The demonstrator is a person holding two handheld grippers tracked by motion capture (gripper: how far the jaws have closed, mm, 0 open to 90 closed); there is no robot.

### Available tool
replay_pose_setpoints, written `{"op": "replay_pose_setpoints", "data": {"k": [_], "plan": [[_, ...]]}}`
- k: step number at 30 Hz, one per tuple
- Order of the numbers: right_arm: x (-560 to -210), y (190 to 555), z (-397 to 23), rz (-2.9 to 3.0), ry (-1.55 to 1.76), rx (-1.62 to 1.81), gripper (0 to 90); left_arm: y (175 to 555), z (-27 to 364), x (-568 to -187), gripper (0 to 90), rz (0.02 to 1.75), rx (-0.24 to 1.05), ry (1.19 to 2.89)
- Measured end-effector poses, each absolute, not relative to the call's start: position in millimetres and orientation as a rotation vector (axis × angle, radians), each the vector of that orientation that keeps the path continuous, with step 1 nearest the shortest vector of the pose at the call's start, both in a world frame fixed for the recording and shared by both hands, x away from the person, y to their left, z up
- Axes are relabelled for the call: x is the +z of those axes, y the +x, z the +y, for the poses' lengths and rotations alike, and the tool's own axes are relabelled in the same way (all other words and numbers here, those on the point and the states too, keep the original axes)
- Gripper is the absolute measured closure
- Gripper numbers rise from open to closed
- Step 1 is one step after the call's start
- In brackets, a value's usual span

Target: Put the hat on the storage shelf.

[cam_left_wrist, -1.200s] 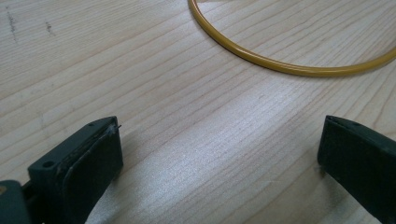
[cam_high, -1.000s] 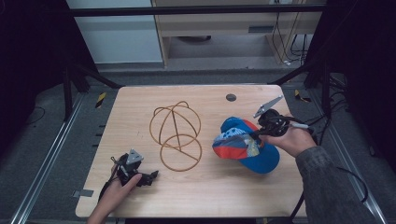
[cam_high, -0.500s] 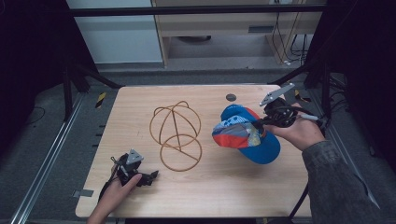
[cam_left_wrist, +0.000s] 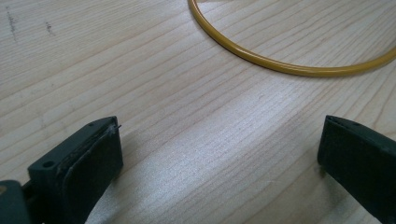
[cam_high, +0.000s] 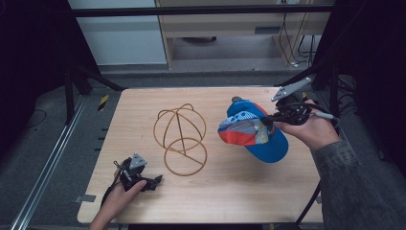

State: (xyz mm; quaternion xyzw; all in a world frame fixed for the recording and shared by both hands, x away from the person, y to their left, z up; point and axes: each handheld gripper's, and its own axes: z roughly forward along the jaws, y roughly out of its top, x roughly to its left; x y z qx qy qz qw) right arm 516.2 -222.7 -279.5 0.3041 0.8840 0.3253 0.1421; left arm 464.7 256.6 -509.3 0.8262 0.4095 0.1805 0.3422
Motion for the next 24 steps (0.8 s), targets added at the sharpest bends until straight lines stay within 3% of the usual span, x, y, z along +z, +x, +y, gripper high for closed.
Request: {"op": "replay_pose_setpoints", "data": {"k": [24], "plan": [[-238.7, 506.5, -207.7, 2.480, 0.779, 1.024, 90.0, 464.6, 256.6, -509.2, 0.0, 1.065, 0.469, 2.149]]}}
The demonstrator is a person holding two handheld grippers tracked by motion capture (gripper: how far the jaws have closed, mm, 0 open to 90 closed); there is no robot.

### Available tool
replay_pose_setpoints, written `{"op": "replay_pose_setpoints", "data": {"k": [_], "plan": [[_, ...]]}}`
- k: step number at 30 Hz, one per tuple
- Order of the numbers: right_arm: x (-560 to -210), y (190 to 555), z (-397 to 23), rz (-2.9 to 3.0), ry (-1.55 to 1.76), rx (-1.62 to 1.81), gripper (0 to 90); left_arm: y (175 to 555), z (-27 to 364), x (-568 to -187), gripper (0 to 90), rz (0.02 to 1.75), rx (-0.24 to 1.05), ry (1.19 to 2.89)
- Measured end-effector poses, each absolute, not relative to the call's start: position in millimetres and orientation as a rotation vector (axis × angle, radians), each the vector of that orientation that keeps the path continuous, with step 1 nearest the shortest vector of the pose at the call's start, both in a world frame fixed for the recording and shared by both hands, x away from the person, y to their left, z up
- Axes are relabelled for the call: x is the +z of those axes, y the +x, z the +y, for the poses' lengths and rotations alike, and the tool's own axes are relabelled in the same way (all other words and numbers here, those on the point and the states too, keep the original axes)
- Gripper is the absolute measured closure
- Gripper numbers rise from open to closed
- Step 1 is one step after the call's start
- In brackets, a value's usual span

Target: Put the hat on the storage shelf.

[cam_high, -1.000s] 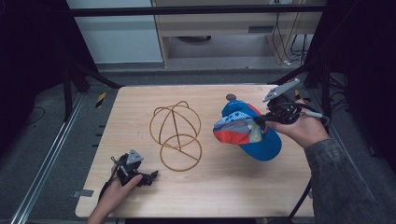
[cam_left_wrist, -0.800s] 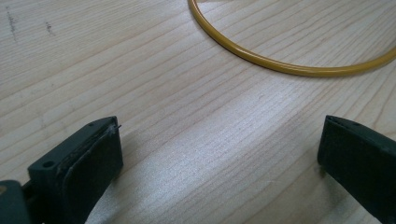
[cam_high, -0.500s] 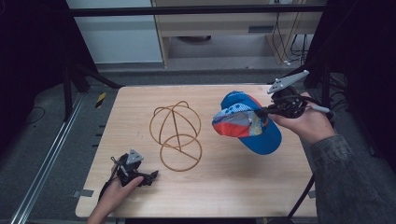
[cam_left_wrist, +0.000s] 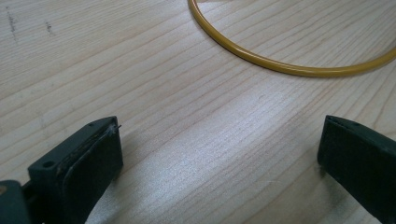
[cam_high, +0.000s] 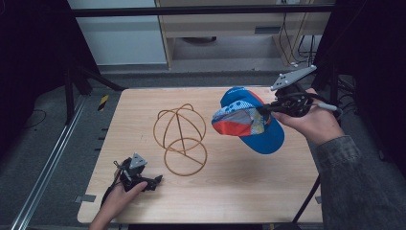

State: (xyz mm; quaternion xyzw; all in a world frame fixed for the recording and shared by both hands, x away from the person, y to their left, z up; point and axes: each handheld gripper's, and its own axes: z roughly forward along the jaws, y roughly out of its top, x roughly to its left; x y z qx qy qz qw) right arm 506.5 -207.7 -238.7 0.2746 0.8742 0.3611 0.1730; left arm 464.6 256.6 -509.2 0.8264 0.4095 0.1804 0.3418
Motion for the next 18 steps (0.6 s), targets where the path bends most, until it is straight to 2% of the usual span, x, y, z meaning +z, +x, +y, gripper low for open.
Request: {"op": "replay_pose_setpoints", "data": {"k": [18], "plan": [[-211.0, 505.2, -192.1, 2.442, 0.717, 1.075, 90.0, 464.4, 256.7, -509.0, 0.0, 1.065, 0.467, 2.152]]}}
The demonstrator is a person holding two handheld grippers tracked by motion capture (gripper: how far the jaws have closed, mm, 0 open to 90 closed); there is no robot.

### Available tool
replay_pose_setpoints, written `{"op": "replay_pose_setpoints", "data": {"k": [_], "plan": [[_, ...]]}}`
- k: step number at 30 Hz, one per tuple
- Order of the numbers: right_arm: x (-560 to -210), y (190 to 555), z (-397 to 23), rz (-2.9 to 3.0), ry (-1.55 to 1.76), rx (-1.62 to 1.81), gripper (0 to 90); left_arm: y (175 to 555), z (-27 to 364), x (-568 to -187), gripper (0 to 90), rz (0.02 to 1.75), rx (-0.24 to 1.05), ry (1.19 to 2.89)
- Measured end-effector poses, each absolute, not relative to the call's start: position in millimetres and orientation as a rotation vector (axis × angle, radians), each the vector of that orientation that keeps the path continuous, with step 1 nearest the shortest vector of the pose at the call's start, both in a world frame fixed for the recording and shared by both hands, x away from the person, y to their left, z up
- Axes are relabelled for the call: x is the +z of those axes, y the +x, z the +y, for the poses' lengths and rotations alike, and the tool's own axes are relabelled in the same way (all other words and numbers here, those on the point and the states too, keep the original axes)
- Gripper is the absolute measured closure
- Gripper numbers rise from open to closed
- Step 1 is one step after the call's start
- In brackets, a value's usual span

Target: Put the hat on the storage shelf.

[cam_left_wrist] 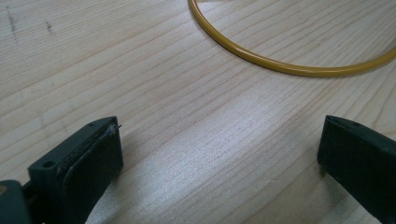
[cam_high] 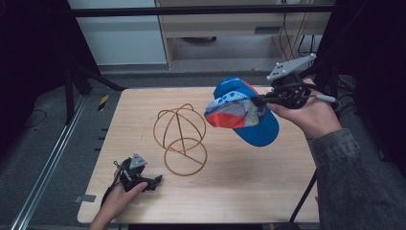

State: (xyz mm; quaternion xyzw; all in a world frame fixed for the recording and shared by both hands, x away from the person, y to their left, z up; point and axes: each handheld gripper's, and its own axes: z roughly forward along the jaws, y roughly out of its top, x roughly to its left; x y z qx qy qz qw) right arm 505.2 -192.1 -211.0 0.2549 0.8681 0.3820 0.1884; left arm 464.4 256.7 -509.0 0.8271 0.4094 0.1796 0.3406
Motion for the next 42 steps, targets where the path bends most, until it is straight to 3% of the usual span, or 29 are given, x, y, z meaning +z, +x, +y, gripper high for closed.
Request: {"op": "replay_pose_setpoints", "data": {"k": [20, 42], "plan": [[-180.8, 512.7, -130.7, 2.438, 0.586, 1.133, 90.0, 464.2, 256.7, -509.0, 0.0, 1.067, 0.469, 2.151], [-173.8, 526.2, -75.7, 2.476, 0.507, 1.120, 90.0, 464.1, 256.6, -509.1, 0.0, 1.069, 0.471, 2.149]]}}
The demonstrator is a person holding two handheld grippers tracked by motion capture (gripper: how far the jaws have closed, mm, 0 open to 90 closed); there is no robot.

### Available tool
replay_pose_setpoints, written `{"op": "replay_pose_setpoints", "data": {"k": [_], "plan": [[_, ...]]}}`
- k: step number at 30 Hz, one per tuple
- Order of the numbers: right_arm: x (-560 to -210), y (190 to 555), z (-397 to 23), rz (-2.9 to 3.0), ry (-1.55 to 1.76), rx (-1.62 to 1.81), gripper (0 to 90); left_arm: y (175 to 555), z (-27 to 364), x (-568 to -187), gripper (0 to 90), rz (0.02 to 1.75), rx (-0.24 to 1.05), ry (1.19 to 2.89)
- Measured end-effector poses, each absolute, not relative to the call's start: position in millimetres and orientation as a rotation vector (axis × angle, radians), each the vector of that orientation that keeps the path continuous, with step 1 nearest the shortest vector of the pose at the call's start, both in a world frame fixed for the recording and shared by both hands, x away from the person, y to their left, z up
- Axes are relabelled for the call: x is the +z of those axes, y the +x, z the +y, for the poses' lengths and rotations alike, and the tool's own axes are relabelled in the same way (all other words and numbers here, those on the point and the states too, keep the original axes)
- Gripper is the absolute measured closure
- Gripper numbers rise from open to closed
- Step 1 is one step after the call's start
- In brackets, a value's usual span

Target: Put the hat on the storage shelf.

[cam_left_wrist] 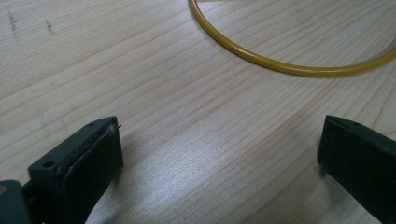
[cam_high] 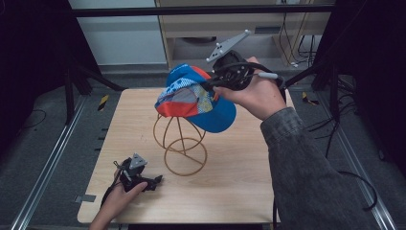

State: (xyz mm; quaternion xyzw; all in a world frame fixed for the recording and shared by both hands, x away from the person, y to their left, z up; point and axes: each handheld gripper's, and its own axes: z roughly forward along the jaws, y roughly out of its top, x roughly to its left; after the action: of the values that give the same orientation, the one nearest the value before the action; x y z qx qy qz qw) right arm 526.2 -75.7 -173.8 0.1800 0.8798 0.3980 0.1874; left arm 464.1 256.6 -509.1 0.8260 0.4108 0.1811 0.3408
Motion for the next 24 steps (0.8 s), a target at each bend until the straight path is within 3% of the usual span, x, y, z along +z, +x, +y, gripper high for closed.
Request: {"op": "replay_pose_setpoints", "data": {"k": [24], "plan": [[-172.8, 533.2, -43.1, 2.501, 0.462, 1.090, 90.0, 464.0, 256.6, -509.1, 0.0, 1.069, 0.472, 2.149]]}}
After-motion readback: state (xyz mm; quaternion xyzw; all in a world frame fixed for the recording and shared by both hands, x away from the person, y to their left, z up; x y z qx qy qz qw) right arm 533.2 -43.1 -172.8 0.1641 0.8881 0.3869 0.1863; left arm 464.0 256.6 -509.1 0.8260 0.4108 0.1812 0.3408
